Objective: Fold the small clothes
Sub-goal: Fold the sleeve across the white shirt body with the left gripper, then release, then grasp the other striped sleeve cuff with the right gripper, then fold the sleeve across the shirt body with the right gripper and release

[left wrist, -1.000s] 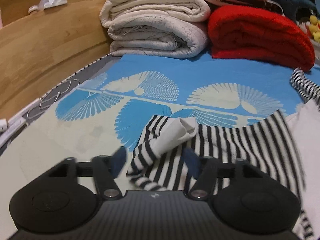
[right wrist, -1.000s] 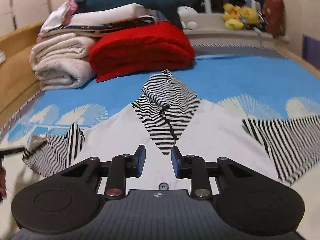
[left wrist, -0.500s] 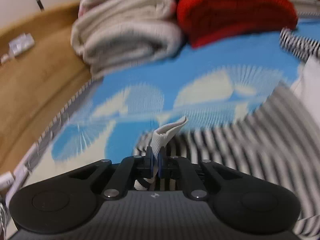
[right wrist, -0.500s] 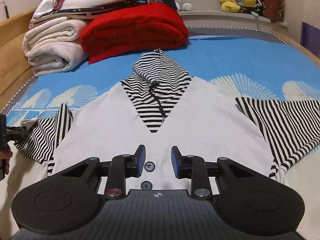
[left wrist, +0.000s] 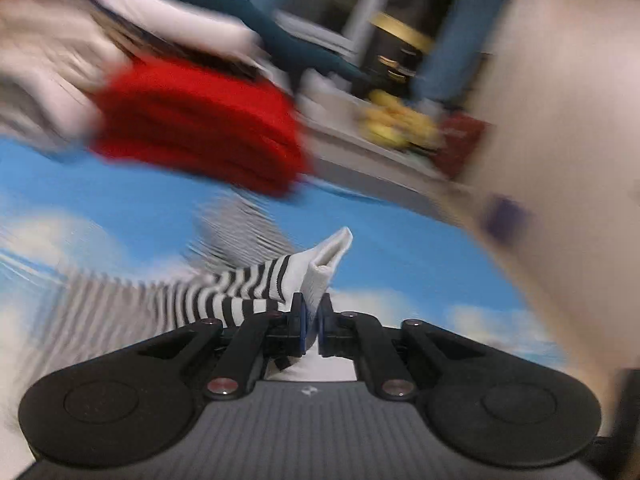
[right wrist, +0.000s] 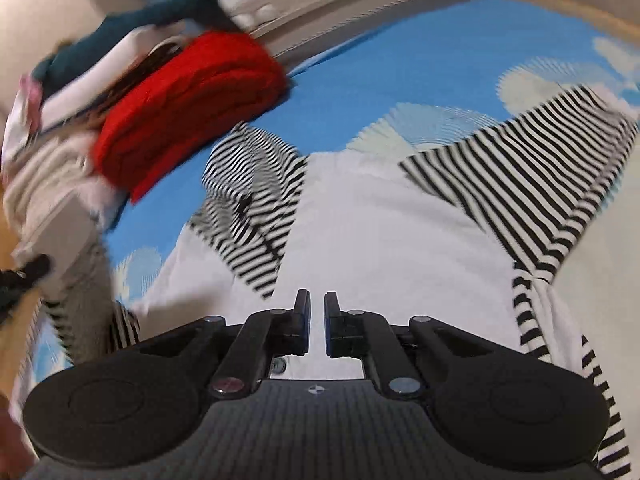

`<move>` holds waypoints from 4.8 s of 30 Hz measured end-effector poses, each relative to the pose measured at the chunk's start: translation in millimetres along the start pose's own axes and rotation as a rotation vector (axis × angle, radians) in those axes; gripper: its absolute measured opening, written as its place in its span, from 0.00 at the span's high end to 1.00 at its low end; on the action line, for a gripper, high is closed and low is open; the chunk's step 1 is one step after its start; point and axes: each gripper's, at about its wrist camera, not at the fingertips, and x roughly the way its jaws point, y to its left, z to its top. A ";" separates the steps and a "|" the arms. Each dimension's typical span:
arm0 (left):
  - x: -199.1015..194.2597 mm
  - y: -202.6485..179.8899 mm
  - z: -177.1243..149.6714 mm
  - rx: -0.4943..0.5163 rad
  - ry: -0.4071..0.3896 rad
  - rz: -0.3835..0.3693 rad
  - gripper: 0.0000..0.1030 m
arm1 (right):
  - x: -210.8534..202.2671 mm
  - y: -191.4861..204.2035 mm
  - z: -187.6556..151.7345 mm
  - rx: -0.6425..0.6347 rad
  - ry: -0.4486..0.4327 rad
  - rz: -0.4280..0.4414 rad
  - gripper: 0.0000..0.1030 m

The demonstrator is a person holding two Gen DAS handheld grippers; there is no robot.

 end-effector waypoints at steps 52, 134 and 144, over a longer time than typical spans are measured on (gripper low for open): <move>-102.7 45.6 -9.7 0.189 0.192 0.415 0.40 | -53.9 -6.6 11.5 -0.142 -0.087 -0.129 0.57; -74.1 162.8 12.3 -0.216 0.151 0.526 0.33 | 40.9 107.5 -75.0 -0.657 0.192 0.212 0.82; -18.3 167.6 -22.3 -0.289 0.287 0.389 0.33 | 15.9 8.7 -43.8 -0.382 0.077 -0.143 0.55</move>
